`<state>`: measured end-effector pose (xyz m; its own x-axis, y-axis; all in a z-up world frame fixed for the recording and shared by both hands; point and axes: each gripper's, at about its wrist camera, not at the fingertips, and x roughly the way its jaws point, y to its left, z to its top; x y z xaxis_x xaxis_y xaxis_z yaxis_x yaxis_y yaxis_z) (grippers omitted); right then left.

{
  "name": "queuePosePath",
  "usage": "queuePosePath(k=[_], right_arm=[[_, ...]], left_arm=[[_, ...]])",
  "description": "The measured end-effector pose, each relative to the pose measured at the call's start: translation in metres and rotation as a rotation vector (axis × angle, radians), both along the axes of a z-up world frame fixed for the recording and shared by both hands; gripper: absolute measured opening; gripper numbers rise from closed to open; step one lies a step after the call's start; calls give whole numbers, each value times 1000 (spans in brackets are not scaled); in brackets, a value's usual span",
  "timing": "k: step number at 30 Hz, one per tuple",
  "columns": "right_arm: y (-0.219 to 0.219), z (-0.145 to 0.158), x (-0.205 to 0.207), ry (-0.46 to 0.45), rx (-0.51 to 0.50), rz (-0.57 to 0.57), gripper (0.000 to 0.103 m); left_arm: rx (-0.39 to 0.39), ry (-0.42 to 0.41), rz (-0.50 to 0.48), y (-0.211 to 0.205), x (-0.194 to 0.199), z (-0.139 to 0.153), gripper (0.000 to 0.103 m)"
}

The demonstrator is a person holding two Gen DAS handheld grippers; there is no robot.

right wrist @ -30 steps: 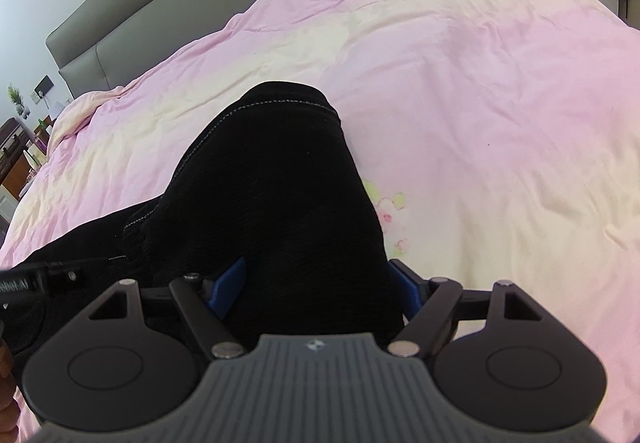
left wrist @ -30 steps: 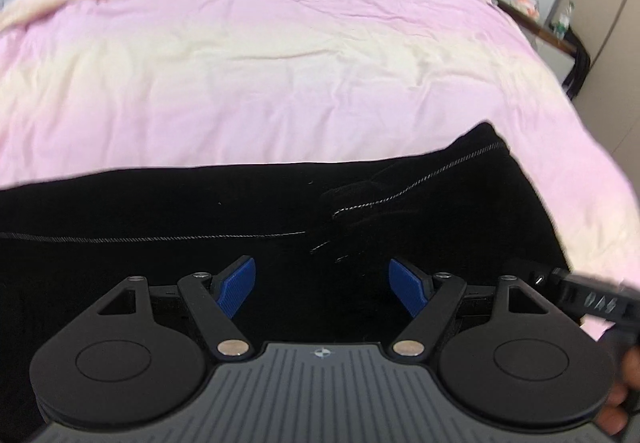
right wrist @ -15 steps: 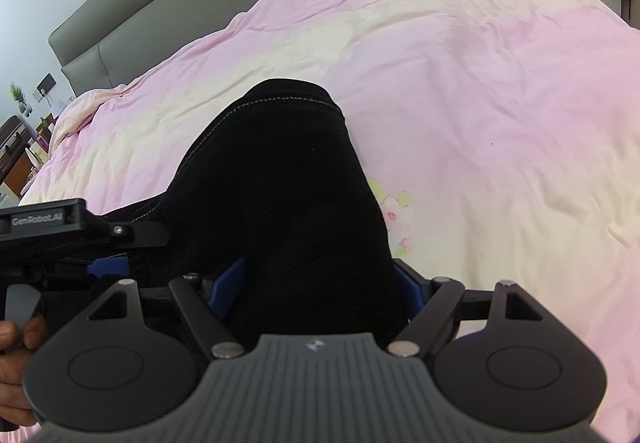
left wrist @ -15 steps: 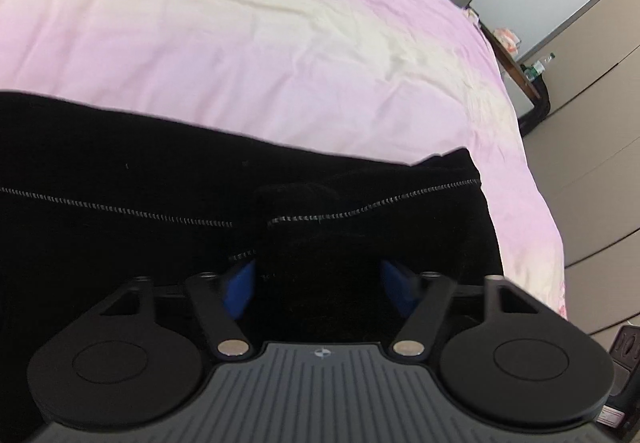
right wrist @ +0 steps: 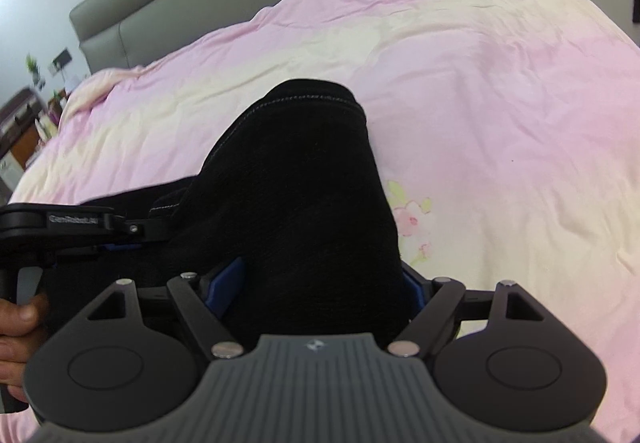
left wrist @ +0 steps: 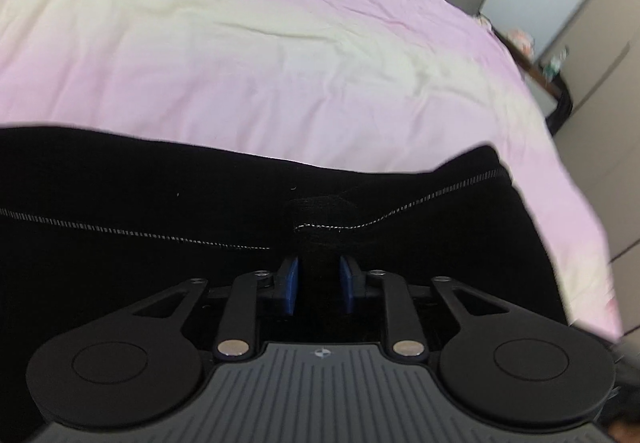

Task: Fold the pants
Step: 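Lower the leg end onto the pants while the left gripper grasps the waistband edge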

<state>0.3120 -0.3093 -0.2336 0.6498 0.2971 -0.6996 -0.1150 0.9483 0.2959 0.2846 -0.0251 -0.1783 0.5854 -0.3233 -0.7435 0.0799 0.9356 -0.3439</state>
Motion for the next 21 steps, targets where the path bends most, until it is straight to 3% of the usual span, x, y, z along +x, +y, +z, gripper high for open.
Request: queuePosePath(k=[3,7,10,12,15,21], right_arm=[[1,2,-1,-7,-14,6,77],[-2,2,-8,8,-12,10,79],[1,4,-16,6,-32,28,80],[5,4,-19,-3,-60,45,81],[11,2,-23,1,-100,82,82],[17,0,-34,7,-149,140,83]], left_arm=[[6,-3,38,3,-8,7,41],[-40,-36,79,13,-22,24,42],[-52,-69,13,7,-35,34,62],[6,-52,-43,-3,-38,32,64],[163,-18,-101,-21,-44,19,70],[193,-3,-113,-14,-73,11,77]])
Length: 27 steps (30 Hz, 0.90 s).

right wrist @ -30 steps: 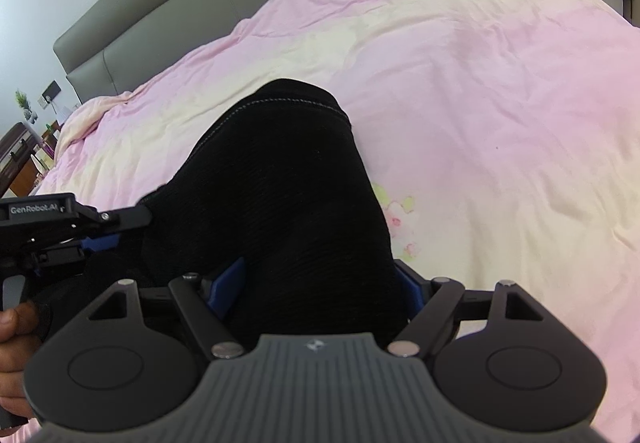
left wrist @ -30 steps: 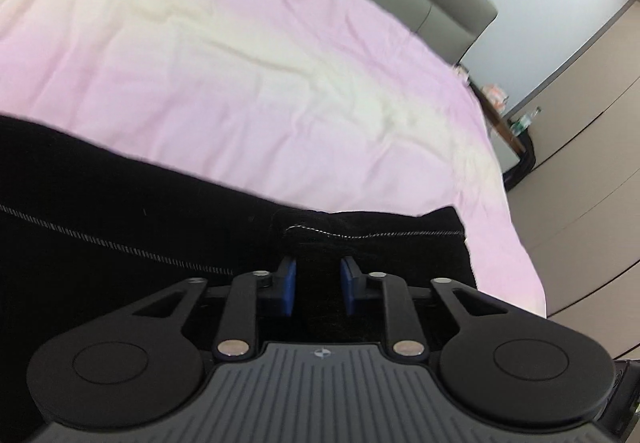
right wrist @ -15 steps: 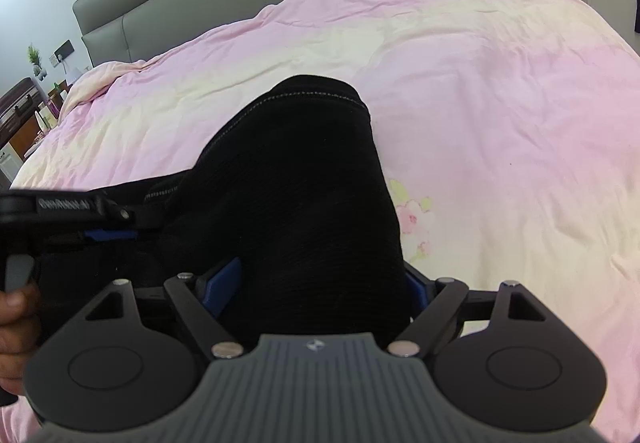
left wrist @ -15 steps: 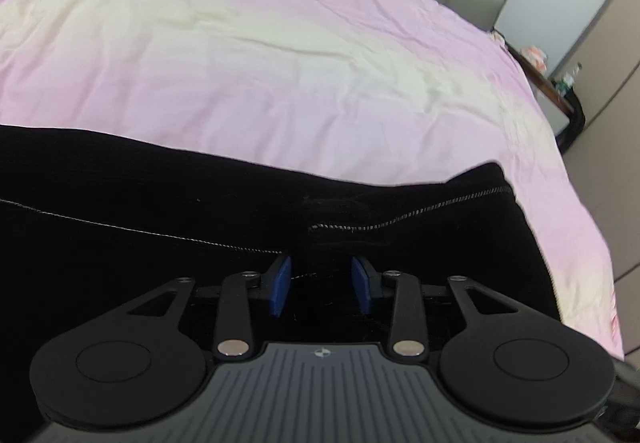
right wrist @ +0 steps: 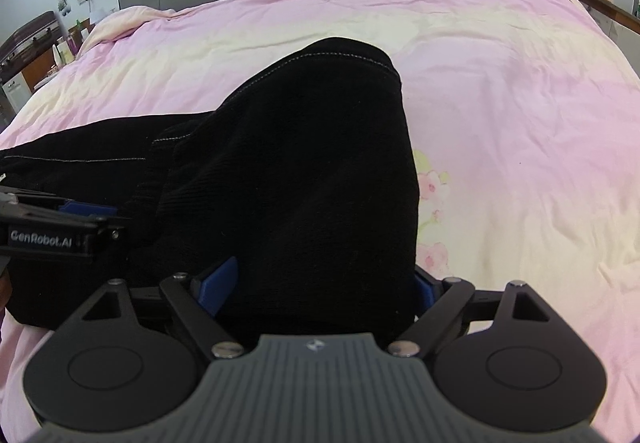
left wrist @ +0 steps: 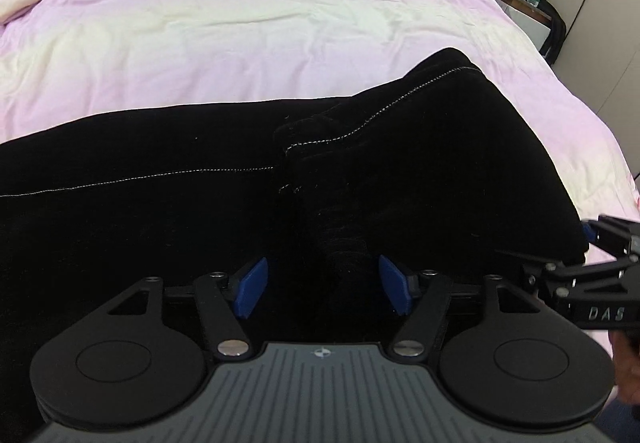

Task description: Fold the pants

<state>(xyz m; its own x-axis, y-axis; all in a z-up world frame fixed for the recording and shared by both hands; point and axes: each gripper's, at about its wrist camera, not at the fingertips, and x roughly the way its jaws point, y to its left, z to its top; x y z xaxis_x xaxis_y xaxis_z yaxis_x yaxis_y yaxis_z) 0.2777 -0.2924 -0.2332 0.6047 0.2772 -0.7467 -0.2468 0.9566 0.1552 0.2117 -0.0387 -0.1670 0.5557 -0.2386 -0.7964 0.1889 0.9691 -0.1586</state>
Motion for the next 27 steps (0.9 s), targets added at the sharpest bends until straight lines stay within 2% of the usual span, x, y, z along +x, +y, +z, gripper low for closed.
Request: queuePosePath(k=[4,6,10,15,17,20,23,27], right_arm=[[-2,-1,2,10,10,-6,84],[-2,-1,1,11,13,-11,84],[-1,0,-1,5,6,-10,84],[-4,1,-2,-13,24,-29,83],[-7,2,-3,-45,31,-47,83],[-12,9,-6,-107,38,-87,83],[-20,16,-8,-166,48,-162,83],[-26,27,-17,-251,53,-221,82]], left_arm=[[9,5,-5,1,2,3,80],[21,6,2,1,8,-1,92],[14,21,12,2,18,-11,102],[-29,17,30,9,12,-12,103],[-64,-1,37,13,4,-5,95],[-117,-30,72,31,-15,13,94],[-101,-70,149,61,-37,31,93],[-137,-97,302,130,-60,46,93]])
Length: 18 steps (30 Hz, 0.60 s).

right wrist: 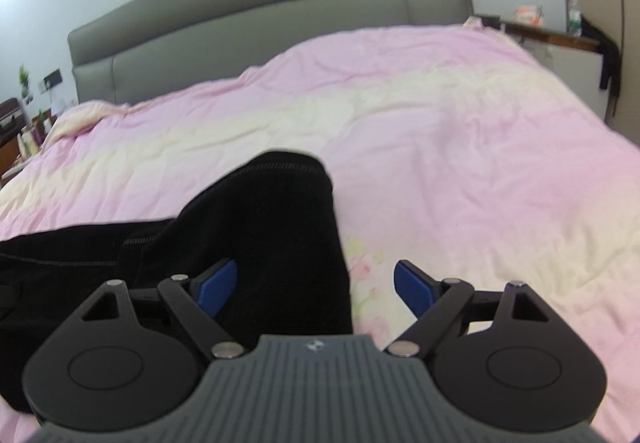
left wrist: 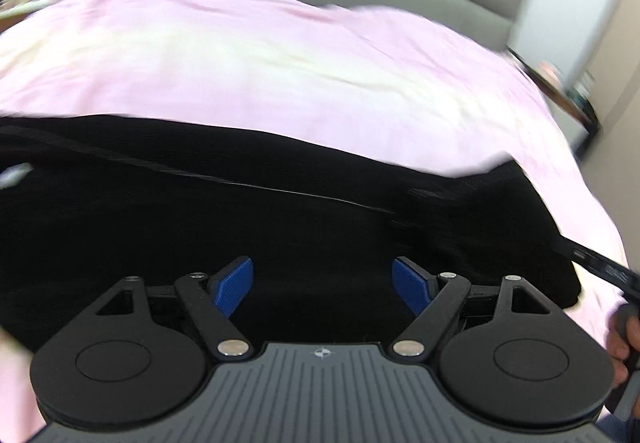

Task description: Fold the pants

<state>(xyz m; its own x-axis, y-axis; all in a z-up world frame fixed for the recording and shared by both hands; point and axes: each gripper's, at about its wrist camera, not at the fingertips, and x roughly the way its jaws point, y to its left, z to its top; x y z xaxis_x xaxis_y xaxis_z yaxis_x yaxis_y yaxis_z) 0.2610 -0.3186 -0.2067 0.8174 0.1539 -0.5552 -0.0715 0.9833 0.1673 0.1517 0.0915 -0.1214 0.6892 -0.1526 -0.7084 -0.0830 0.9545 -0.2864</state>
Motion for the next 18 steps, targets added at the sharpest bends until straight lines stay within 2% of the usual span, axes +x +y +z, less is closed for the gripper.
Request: queuePosePath(k=[5,7,9,14,16,18], right_arm=[[24,26,-27,-143,-80,15,81],[43,33,-42,-181,-90,72,79],[70,37,-50,-175,-94,156,76],[166,41,-69,-118,-85,415,75],[206,49,-70,-9,19,569,75],[242,68,-69,150,201,757,75]], left_arm=[[48,17,224,86,-27,9,95],[42,9,298,121,-40,12,96],[17,6,369,152,-51,11,96],[-58,2,477,211,-72,1,99],[-82,26,497,231,-75,-8,99],[-109,26,514,245,-80,-14,99]])
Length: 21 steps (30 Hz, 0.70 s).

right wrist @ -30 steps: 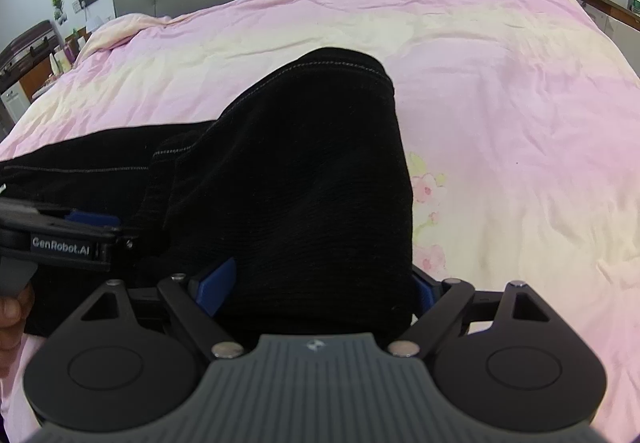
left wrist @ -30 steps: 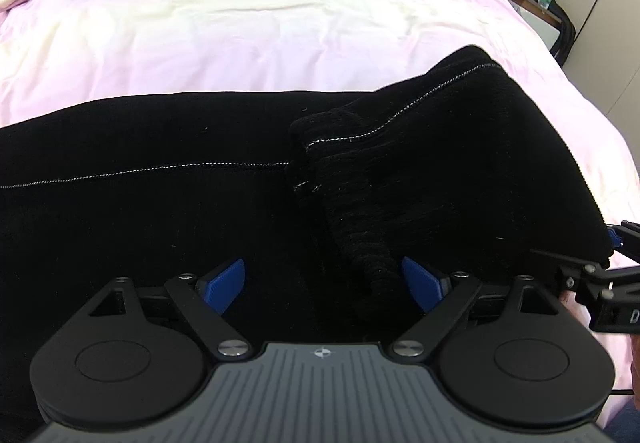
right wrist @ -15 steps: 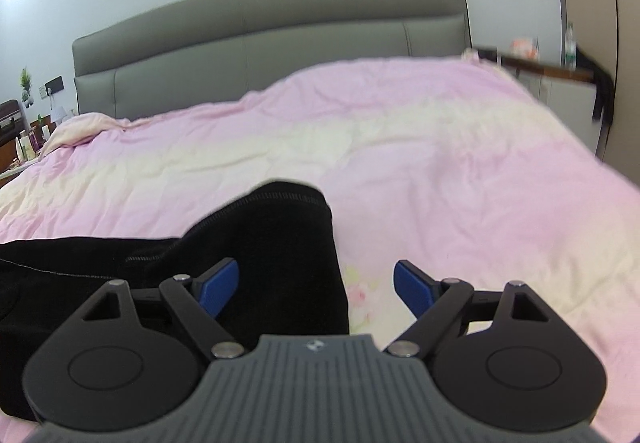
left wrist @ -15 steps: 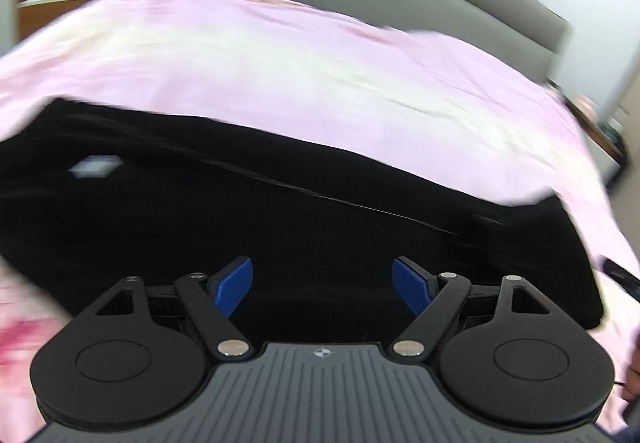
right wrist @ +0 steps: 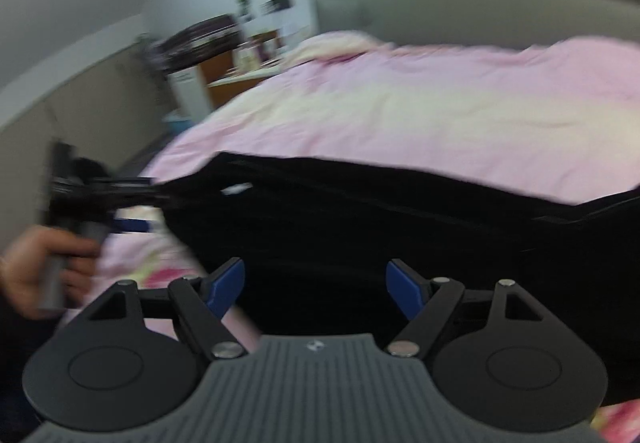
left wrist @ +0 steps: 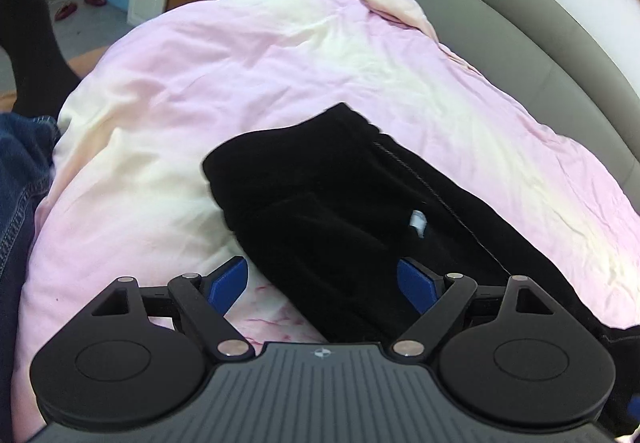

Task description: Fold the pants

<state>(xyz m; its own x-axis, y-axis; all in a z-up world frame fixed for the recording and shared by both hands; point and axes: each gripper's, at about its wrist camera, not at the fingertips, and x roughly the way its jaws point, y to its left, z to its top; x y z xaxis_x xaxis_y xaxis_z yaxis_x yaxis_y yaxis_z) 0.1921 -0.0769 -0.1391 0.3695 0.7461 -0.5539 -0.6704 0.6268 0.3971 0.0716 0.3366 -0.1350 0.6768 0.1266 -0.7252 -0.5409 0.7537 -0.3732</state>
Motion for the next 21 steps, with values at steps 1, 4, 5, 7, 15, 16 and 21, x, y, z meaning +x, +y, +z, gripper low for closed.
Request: queuePosePath(k=[1,4,5,7,15,16,21], right_arm=[[18,14,-3,99,84,93,75],[46,53,1,350,356,291,79],[53,61,4,464,479,356,84],[70,69,6,614,641,438,91],[157,0,7,-236,-288,146,58],[163,-17,13,-239,-315,138,58],[194,-63,30,-137,-325,155,56]], left_arm=[[-14,-18,4,6,-6,-3,99],[-37,-40,12,18,-13,-9,99],[-44,-39,19,20,-15,-11,99],[-74,-49,36,26,-17,-15,99],[-111,-31,2,28,2,-35,99],[-123,-28,7,29,3,-38,99],[-181,-53,21,35,7,-48,99]])
